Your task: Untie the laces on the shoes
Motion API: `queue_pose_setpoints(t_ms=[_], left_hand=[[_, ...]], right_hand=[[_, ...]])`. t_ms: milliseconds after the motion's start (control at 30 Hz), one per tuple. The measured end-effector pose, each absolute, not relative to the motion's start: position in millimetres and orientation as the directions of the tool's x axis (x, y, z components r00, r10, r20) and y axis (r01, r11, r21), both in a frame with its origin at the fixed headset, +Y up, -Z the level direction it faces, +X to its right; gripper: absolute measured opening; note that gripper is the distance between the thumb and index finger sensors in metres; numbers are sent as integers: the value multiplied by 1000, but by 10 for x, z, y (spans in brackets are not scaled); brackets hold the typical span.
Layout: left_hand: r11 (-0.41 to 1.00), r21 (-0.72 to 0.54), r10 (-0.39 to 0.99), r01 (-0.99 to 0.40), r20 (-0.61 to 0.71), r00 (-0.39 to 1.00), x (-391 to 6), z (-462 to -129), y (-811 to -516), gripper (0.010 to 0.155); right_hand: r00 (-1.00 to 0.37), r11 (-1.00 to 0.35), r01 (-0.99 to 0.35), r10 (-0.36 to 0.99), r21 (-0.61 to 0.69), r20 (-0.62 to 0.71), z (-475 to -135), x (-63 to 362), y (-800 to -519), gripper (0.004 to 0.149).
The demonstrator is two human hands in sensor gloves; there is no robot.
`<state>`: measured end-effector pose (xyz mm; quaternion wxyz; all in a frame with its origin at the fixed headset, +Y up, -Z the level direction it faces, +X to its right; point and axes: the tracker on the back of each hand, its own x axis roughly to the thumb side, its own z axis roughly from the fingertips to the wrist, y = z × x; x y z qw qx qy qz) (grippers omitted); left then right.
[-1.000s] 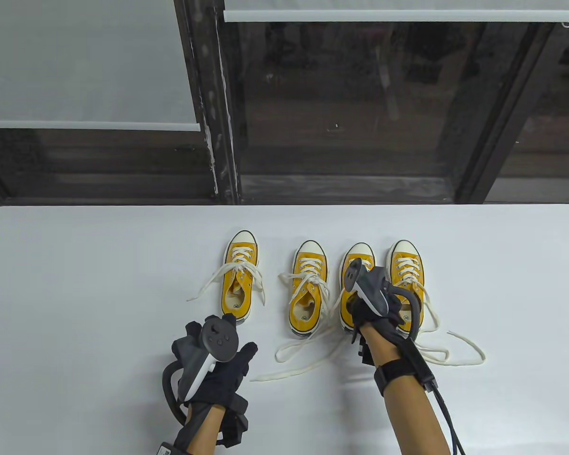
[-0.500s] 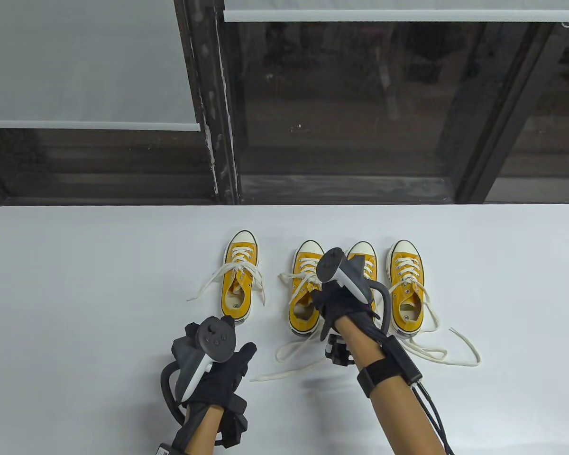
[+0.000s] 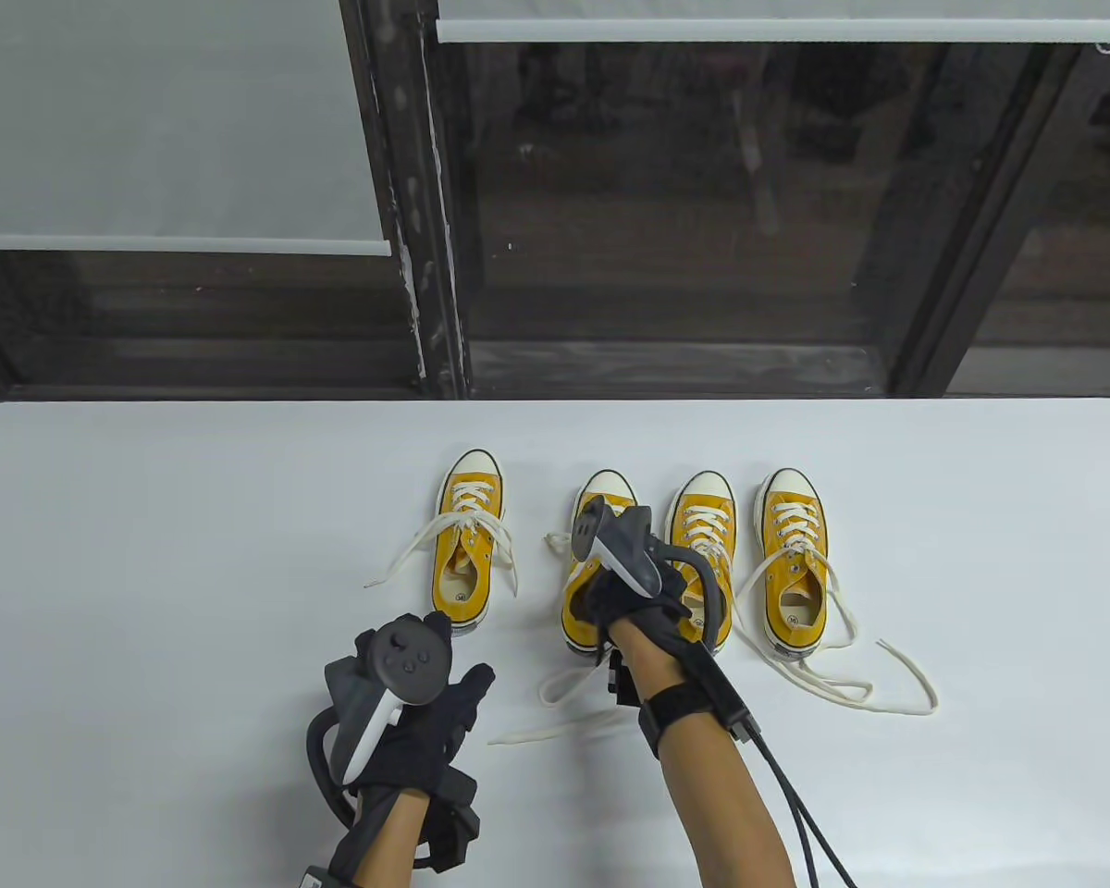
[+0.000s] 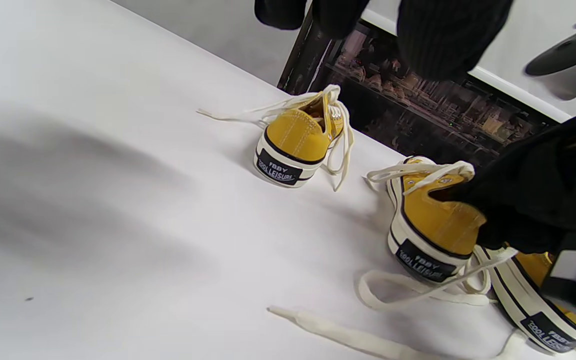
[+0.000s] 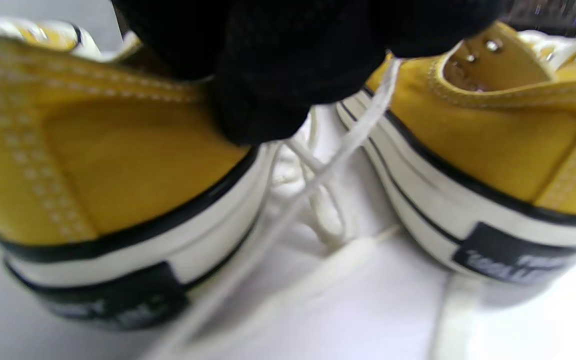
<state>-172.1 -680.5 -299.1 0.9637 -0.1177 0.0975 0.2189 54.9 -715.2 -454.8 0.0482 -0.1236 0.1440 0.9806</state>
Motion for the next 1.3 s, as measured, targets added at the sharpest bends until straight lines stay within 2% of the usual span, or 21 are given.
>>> queue_pose_setpoints(t_ms=[100, 167, 267, 400, 567, 733, 867, 933, 1033, 1167, 1233, 1300], left_hand=[[875, -182, 404, -449, -235, 884, -1723, -2984, -6800, 78], [877, -171, 407, -448, -228, 884, -1724, -2974, -6782, 78], [874, -170, 413, -455, -233, 880, -1741, -2967, -6791, 78], [858, -175, 437, -484, -250, 864, -1786, -2975, -6810, 75], [852, -174, 447, -494, -252, 858, -1796, -2977, -6815, 73], [828, -198, 476, -525, -247, 844, -1799, -2988, -6824, 65], [760, -272, 550, -590, -213, 807, -1746, -3027, -6889, 54], [699, -360, 595, -618, -188, 782, -1635, -3065, -6987, 53], [672, -483, 563, -561, -159, 811, -1449, -3109, -7133, 53], [654, -569, 537, -498, -114, 836, -1213, -3114, -7250, 57], [668, -600, 482, -441, -103, 870, -1084, -3102, -7324, 65], [661, -655, 429, -368, -73, 901, -942, -3083, -7425, 72]], right_hand=[[-940, -932, -293, 240, 211, -243, -4445, 639, -7003, 44], [-937, -919, -326, 283, 224, -203, -4324, 649, -6878, 44], [-955, -945, -292, 280, 148, -100, -4048, 619, -6661, 44], [-971, -961, -239, 238, 138, -21, -3738, 627, -6545, 44], [-974, -955, -221, 225, 197, -3, -3359, 727, -6696, 44], [-976, -952, -211, 216, 220, -2, -3063, 831, -7025, 44], [-975, -948, -213, 223, 237, 17, -2961, 835, -7163, 45], [-966, -922, -236, 256, 305, 26, -2971, 828, -7198, 47], [-953, -844, -273, 302, 462, -12, -3016, 855, -7257, 50], [-922, -766, -349, 385, 540, -49, -3067, 1036, -7161, 56], [-896, -729, -417, 430, 542, -111, -3076, 1138, -7139, 57], [-897, -772, -436, 417, 463, -148, -3081, 1231, -7115, 58]])
